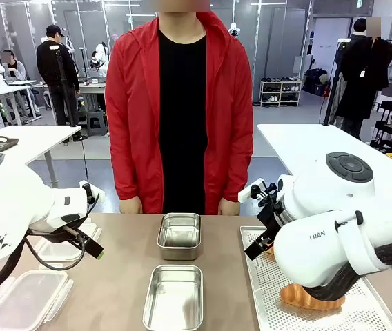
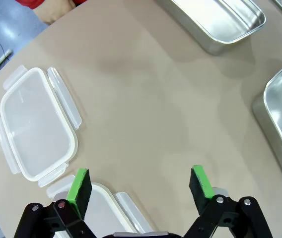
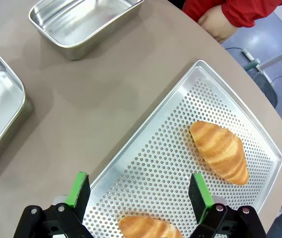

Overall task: Place the bread into the airtight container.
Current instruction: Pick up a Butter Roll and place it into an empty Airtight Container.

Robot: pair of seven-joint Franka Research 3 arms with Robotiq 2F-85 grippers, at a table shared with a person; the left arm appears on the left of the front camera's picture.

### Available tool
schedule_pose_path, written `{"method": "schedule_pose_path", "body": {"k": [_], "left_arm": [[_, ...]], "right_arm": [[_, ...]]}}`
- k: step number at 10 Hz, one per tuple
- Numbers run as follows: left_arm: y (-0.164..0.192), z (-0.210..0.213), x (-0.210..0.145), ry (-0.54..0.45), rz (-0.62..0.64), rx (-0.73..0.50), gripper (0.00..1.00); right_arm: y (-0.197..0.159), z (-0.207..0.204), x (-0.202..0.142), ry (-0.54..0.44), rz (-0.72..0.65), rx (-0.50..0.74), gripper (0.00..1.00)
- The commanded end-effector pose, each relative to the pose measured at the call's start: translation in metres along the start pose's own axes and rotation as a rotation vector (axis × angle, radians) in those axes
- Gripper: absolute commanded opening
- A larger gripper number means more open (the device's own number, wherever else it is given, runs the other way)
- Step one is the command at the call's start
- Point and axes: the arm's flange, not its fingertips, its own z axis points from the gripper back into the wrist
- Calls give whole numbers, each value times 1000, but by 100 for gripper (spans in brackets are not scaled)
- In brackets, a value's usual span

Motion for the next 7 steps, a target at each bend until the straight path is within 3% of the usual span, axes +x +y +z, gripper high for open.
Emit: {"method": "schedule_pose_path", "body": {"k": [1, 4, 7], "left_arm": [[0, 0, 0, 0, 1, 0, 100], [0, 0, 0, 0, 0, 0, 100], [27, 83, 51, 6, 47, -81, 100]], "right_arm": [[0, 0, 0, 0, -3, 0, 100], [0, 0, 0, 0, 0, 0, 100], [-61, 83, 49, -28, -41, 51, 100]]}}
